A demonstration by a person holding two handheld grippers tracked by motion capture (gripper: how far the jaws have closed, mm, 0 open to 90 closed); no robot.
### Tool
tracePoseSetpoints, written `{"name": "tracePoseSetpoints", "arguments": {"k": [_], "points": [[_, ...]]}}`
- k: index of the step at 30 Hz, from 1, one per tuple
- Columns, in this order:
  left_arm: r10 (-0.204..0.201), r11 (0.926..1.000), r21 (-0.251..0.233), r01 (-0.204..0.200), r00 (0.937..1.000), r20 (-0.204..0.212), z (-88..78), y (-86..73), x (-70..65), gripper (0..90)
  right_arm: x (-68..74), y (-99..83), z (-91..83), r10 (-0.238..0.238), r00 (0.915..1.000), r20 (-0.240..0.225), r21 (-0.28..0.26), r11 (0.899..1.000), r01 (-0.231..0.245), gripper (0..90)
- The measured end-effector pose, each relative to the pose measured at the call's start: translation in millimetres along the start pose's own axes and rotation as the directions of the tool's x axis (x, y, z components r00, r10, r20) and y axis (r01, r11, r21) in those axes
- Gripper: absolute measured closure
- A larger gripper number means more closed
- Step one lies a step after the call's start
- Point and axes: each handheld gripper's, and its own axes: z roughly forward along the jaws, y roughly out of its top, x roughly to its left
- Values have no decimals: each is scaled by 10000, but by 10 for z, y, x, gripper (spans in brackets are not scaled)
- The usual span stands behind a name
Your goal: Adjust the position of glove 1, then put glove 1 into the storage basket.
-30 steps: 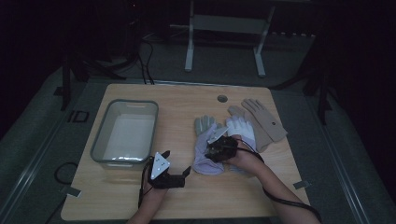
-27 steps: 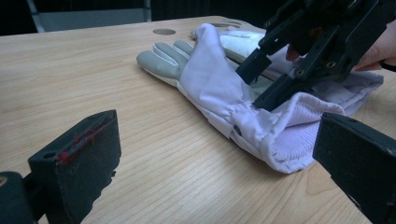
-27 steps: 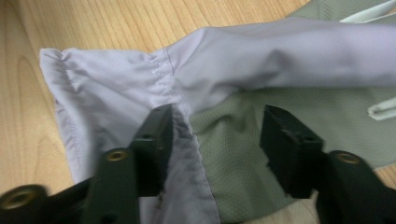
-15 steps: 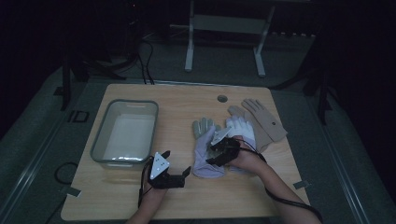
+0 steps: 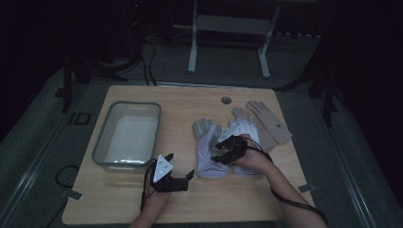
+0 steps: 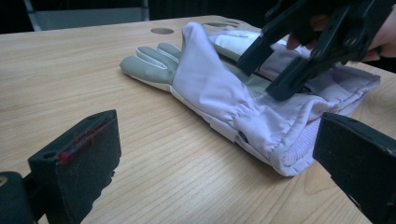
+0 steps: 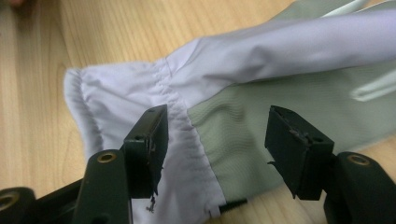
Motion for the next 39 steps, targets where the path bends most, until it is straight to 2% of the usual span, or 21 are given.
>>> {"name": "tracePoseSetpoints", "arguments": {"k": [5, 9, 17, 20, 22, 24, 25, 29, 30, 33, 36, 37, 39], "points": [[6, 10000, -31, -6, 10000, 26, 1, -1, -2, 13, 22, -42, -244, 434, 9984, 360, -797, 9960, -404, 356], [-40, 10000, -17, 40, 10000, 19, 0, 0, 2, 13, 43, -100, -441, 950, 9922, 805, -1069, 9905, -862, 324], [12, 10000, -11, -12, 10000, 14, 1, 0, -3, 13, -15, -325, -753, 1676, 9781, 1233, -1491, 9776, -1487, 339], [5, 10000, -6, -5, 10000, 8, 1, 0, -3, 13, -49, -429, -823, 2096, 9693, 1285, -1545, 9697, -1892, 367], [17, 10000, -7, -17, 10000, 4, 1, 0, -5, 13, -74, -501, -857, 2471, 9560, 1584, -1528, 9627, -2235, 381], [23, 10000, -2, -23, 10000, 2, 1, 0, -5, 13, -101, -577, -887, 2715, 9477, 1680, -1506, 9571, -2475, 380], [20, 10000, 4, -20, 10000, 1, 2, 0, -6, 13, -112, -610, -902, 2906, 9404, 1766, -1530, 9519, -2654, 381], [-12, 10000, 29, 12, 10000, 14, 3, 1, 1, 13, -123, -717, -970, 2953, 9340, 2010, -1494, 9516, -2687, 383], [-53, 10000, 18, 53, 10000, 12, 3, 1, 2, 13, -122, -742, -992, 2871, 9355, 2059, -1493, 9540, -2600, 383], [-12, 10000, 31, 12, 10000, 11, 3, 1, 1, 13, -122, -803, -1056, 2890, 9331, 2138, -1599, 9527, -2584, 385], [14, 10000, 33, -14, 10000, -27, 8, 2, -9, 13, -133, -846, -1105, 2986, 9267, 2283, -1729, 9491, -2632, 403], [31, 10000, 56, -31, 10000, -52, 9, 3, -10, 13, -141, -856, -1113, 3093, 9216, 2345, -1762, 9458, -2726, 406], [42, 10000, 52, -42, 10000, -31, 9, 2, -13, 13, -164, -877, -1119, 3220, 9186, 2290, -1810, 9413, -2849, 409]]}}
